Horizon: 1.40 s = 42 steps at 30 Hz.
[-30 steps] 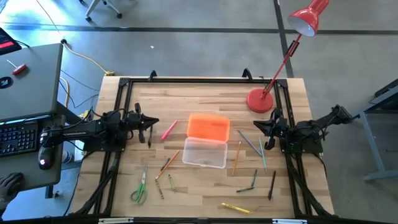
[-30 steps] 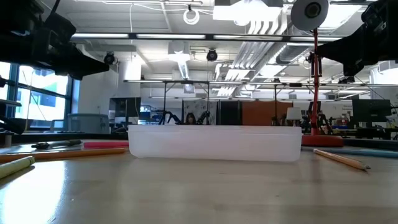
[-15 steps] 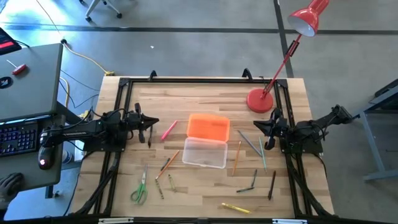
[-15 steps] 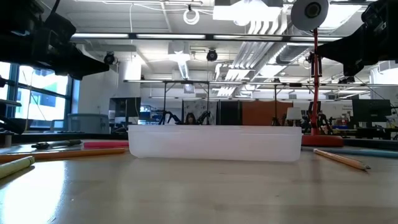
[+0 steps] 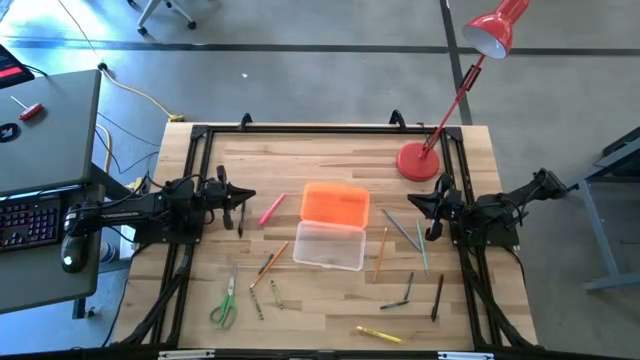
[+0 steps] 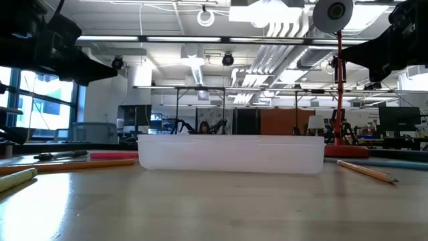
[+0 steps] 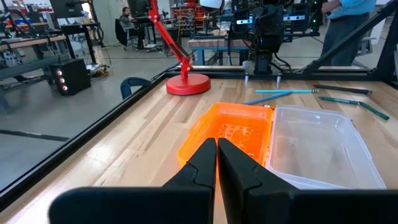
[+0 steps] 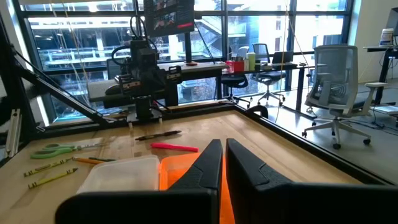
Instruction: Pick & place school supplies into a supply box
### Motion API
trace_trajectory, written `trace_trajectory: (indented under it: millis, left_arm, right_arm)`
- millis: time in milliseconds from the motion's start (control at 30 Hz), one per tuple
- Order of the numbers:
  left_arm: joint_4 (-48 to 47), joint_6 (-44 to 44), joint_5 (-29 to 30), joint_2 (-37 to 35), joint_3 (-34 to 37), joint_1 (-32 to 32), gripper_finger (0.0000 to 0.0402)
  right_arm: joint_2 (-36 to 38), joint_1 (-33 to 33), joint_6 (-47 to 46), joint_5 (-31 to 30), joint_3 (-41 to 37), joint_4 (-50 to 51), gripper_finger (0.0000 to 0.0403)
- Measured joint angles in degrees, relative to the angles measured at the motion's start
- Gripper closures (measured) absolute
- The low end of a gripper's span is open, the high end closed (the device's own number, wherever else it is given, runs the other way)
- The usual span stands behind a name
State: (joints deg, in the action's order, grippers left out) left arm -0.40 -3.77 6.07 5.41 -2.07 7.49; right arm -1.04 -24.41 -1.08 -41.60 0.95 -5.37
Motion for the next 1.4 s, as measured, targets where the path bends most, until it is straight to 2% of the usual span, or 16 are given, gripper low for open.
trace_trajectory:
  millis: [1200, 1400]
  left_arm:
    - [0.04, 0.02, -0.02, -0.01, 0.00, 0.01, 0.0357]
    - [0.28, 0.21, -1.49, 0.00, 0.00, 0.00, 0.0357]
  right_arm:
    - [0.00, -0.02, 0.02, -0.02, 0.00, 0.02, 0.0402]
    - [-0.02, 0.00, 0.01, -0.01, 0.00, 0.02, 0.0402]
